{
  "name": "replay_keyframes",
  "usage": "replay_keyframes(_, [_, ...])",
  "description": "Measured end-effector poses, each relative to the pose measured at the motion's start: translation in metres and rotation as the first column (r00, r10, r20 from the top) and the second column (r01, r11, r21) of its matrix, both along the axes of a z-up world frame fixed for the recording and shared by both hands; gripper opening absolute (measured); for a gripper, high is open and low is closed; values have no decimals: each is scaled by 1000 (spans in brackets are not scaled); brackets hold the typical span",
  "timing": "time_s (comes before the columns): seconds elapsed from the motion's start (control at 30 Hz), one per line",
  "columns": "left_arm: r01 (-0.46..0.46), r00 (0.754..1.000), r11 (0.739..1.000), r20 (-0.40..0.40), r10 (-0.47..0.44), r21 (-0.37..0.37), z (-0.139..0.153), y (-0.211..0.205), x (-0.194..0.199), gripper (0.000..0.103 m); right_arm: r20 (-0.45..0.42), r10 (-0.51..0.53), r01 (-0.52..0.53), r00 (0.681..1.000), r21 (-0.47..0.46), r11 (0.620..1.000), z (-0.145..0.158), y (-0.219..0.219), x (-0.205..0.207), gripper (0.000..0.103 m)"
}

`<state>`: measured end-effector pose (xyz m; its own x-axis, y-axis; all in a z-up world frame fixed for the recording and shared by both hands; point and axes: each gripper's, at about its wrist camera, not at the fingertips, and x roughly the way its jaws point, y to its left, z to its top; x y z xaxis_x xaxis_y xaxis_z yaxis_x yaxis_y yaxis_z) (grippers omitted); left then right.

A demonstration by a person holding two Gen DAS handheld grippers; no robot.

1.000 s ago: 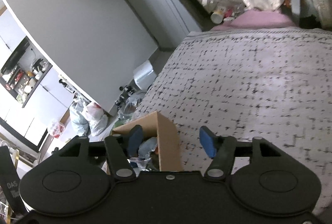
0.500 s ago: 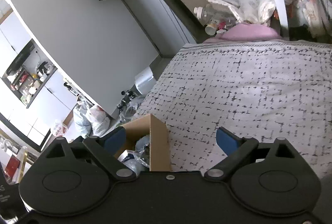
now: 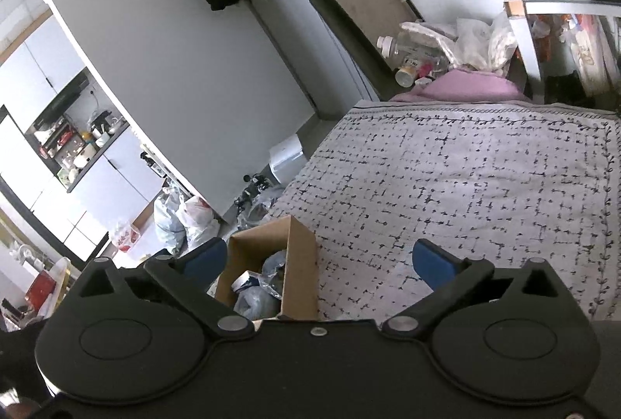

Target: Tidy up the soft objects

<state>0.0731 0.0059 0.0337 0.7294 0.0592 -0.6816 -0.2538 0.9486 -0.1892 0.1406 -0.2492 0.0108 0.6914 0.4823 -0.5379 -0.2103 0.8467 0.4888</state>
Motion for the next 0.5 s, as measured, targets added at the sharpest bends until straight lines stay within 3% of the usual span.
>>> replay_keyframes(0.3, [25, 1000, 1000, 4, -25, 6, 15, -18, -25, 103, -7, 54, -54, 999, -14, 998, 9, -11, -18, 103])
replay_keyframes(0.5, [21, 999, 1000, 25, -21, 10, 24, -24, -43, 103, 5, 82, -82, 997, -73, 994, 17, -8, -34, 103])
